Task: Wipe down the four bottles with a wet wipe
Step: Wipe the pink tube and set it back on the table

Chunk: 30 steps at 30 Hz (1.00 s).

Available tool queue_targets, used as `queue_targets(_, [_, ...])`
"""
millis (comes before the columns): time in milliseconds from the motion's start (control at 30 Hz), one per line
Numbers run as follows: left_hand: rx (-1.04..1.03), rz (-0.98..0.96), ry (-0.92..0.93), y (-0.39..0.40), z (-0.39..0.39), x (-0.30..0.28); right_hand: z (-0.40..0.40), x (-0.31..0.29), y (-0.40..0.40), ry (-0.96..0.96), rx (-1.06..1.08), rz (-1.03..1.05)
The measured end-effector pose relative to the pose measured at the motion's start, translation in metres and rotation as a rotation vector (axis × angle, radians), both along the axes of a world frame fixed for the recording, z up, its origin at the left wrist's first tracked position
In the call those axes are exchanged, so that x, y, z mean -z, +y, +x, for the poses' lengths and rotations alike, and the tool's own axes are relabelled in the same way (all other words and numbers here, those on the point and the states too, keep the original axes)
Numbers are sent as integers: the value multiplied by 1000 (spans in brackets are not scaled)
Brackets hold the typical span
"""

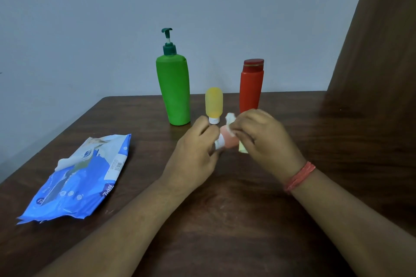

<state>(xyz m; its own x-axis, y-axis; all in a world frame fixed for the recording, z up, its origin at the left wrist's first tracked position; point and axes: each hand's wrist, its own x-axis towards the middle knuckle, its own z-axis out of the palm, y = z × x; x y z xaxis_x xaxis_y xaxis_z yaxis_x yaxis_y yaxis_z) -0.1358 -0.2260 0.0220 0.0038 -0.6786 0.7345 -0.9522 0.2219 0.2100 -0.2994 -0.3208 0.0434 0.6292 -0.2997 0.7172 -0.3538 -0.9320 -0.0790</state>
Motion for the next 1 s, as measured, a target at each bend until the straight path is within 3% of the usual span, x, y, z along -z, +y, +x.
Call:
queue_targets(100, [65,-25,-71,0,-3,-1,5,-2,3,80,-64,-20])
queue_targets(233, [28,-2,-148,2,-3,-2,-4,-2,-15,29,78,67])
queue_targets(333, [2,1,-94,3,-3,-3,-15,-3,-26,-61,196,212])
queue_targets(433, [-28,-34,95,3,-2,-4,-16,-1,-24,-189,224,347])
queue_targets(600, [-101,-39,397,5,-3,-1,-2,1,-10,-482,85,641])
queue_targets(733, [-129,-67,547,2,-5,-2,8,6,-1,-543,-78,867])
queue_targets(900, [-36,117,764,-2,-2,6,14,7,12,-390,-181,695])
queue_targets(1000, [200,204,1234,-4,-4,5,8,2,6,-419,-234,771])
